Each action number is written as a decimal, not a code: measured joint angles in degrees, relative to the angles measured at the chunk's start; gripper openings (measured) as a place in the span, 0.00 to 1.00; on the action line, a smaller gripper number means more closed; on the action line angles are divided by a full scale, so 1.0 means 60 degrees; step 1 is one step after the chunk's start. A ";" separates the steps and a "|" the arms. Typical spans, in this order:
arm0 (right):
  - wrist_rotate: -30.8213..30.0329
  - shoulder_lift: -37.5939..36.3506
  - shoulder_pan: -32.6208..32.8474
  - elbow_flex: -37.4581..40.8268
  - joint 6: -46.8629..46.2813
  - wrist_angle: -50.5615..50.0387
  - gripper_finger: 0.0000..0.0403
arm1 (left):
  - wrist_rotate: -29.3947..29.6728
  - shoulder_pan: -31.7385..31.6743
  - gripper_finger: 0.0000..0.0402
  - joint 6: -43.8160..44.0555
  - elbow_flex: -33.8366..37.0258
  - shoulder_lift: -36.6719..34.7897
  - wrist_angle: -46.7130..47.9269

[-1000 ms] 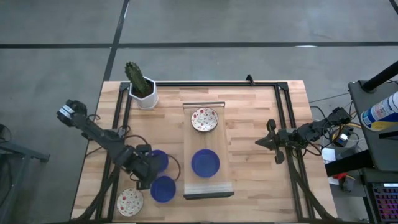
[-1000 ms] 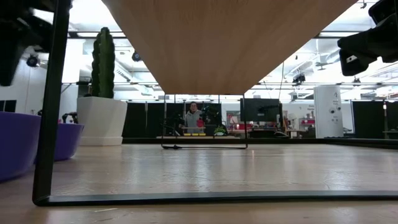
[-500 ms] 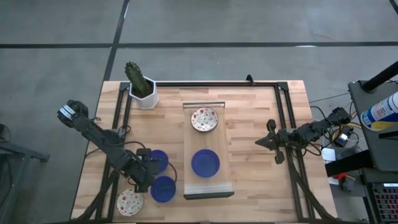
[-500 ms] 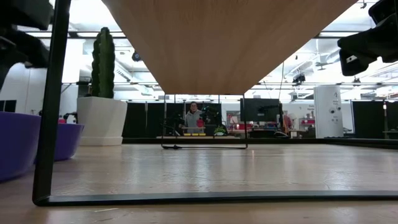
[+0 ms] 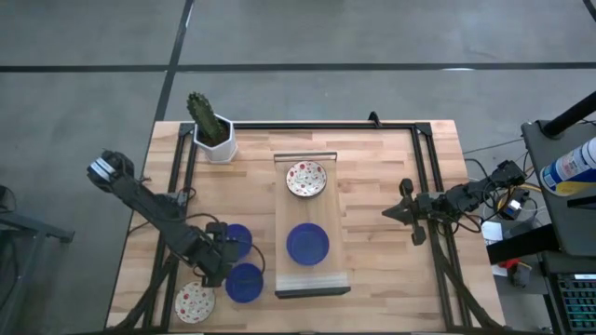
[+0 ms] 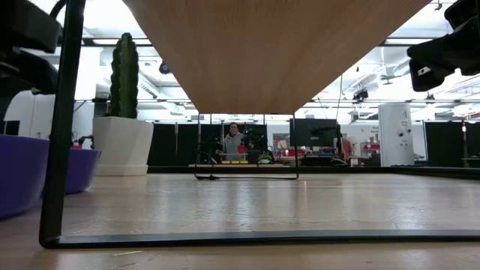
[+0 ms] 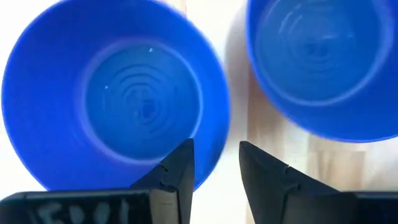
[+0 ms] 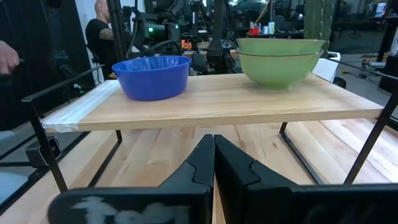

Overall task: Pick & Place Mini bowls
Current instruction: Stack the top blue bowl on top of the blue bowl on the shelf

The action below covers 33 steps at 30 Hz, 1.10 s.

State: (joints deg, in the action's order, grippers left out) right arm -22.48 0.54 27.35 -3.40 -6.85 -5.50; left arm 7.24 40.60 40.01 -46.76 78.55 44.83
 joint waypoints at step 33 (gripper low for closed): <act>0.0000 0.0003 0.0000 0.0001 0.0000 0.0000 0.02 | 0.0104 -0.0022 0.00 0.0109 -0.1324 0.0491 0.1916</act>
State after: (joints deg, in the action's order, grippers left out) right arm -22.48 0.56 27.35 -3.40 -6.85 -5.50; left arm 7.87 40.47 40.66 -54.71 81.49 56.33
